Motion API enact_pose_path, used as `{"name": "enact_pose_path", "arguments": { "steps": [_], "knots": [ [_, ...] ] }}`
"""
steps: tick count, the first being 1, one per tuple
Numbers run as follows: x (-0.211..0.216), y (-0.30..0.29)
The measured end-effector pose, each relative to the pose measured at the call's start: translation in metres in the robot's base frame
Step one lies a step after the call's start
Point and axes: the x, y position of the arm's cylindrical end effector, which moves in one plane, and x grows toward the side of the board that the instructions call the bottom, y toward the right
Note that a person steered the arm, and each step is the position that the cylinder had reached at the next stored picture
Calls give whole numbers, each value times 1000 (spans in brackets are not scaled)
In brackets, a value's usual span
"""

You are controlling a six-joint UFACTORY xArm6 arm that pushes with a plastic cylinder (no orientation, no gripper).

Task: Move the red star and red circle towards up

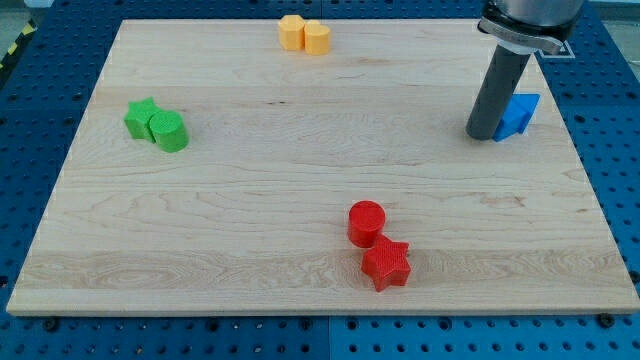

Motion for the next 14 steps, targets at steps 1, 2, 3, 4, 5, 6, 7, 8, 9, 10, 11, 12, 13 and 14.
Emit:
{"name": "enact_pose_path", "arguments": {
  "steps": [1,2,3,4,5,6,7,8,9,10,11,12,13,14],
  "knots": [
    [0,0],
    [19,-10],
    [73,-11],
    [124,-11],
    [150,-11],
    [150,-11],
    [180,-11],
    [200,-34],
    [203,-88],
    [204,-117],
    [204,-120],
    [204,-141],
    [204,-155],
    [204,-151]
  ]
}}
